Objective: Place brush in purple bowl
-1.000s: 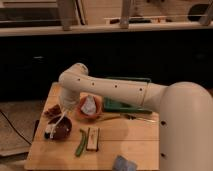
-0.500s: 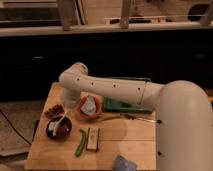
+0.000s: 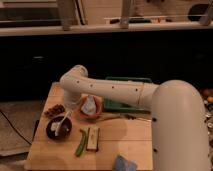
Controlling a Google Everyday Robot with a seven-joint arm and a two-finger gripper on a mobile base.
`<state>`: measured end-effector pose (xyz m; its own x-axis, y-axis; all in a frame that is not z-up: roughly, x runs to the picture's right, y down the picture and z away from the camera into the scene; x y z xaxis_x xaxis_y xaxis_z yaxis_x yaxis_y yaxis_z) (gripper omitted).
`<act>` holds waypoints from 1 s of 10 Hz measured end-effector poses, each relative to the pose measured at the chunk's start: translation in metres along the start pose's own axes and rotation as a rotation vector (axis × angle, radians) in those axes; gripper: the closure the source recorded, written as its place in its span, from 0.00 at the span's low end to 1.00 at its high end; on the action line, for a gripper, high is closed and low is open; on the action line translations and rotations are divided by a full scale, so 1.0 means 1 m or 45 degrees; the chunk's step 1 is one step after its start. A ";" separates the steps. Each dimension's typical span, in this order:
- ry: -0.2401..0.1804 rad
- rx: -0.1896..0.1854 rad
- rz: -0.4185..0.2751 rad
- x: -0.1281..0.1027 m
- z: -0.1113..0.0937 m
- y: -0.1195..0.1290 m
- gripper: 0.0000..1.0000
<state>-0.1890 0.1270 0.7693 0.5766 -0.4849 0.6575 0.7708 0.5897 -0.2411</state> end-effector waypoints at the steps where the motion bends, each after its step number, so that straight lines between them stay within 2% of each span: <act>1: 0.014 -0.010 0.003 0.001 0.003 0.001 1.00; 2: 0.024 -0.016 0.002 0.001 0.006 0.000 0.97; 9: 0.062 -0.045 0.017 0.002 0.022 0.001 0.26; 10: 0.065 -0.046 0.021 0.002 0.023 0.002 0.21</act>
<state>-0.1922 0.1419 0.7869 0.6015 -0.5082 0.6165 0.7700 0.5743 -0.2779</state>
